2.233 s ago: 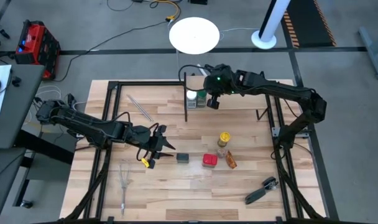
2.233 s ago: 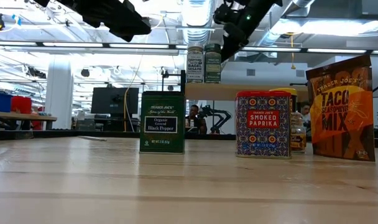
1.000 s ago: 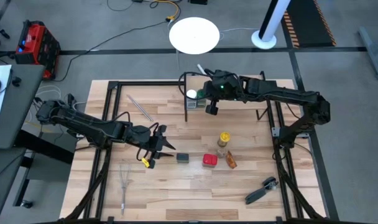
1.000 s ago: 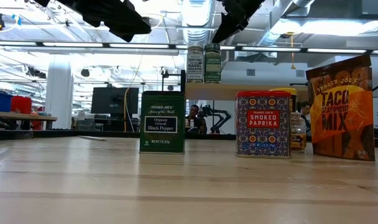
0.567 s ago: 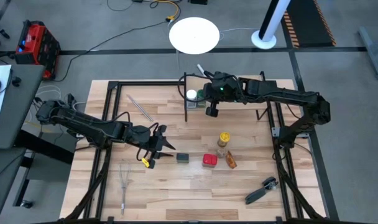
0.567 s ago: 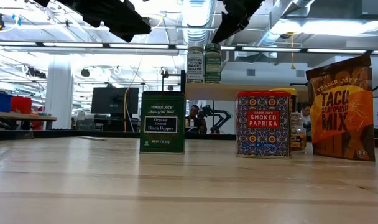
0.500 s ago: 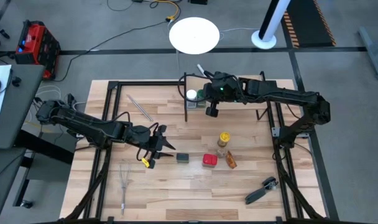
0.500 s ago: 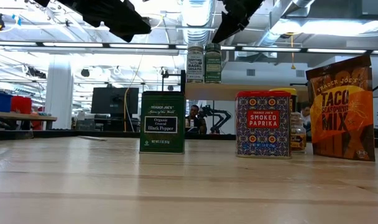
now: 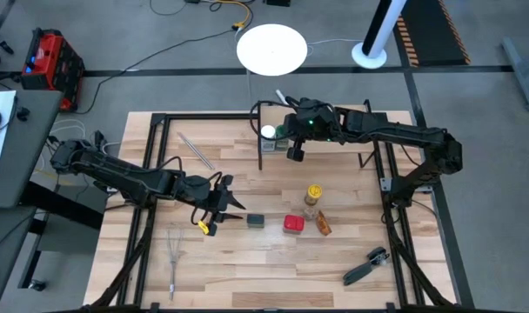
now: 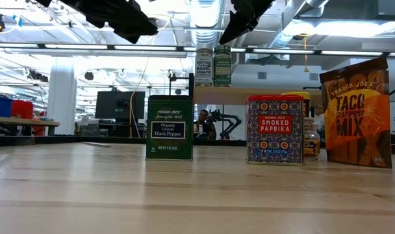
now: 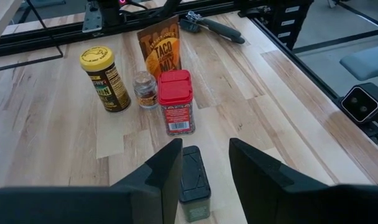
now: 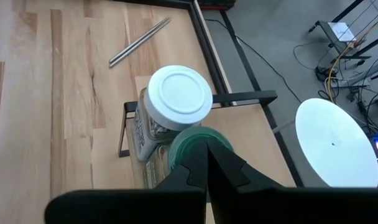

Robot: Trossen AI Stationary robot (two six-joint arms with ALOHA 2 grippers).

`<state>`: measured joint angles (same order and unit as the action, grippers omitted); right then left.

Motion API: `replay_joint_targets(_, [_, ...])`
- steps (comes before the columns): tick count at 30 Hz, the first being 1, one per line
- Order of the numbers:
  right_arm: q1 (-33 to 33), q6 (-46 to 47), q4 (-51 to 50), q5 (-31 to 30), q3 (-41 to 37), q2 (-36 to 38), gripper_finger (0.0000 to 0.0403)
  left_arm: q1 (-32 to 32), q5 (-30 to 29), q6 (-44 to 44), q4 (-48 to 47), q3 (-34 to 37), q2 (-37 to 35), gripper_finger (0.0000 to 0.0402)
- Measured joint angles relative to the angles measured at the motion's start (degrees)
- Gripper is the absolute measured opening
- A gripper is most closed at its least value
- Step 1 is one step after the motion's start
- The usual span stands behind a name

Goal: Shelf spices
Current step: Put the green seasoning bottle on the shelf

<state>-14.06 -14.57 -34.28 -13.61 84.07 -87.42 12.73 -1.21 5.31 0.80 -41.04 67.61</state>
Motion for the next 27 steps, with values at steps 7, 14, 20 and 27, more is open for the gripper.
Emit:
replay_joint_targets(7, [0.6, 0.8, -1.0, 0.3, 0.0, 0.0, 0.0005, 0.0, 0.0, -0.1, 0.0, 0.0, 0.0, 0.0123])
replay_joint_targets(14, [1.0, 1.2, -2.1, 0.3, 0.0, 0.0, 0.0005, 0.0, 0.0, -0.1, 0.0, 0.0, 0.0, 0.0123])
replay_joint_targets(20, [1.0, 1.2, -2.0, 0.3, 0.0, 0.0, 0.0005, 0.0, 0.0, -0.1, 0.0, 0.0, 0.0, 0.0123])
replay_joint_targets(27, [1.0, 0.7, -1.9, 0.3, 0.0, 0.0, 0.0005, 0.0, 0.0, -0.1, 0.0, 0.0, 0.0, 0.0123])
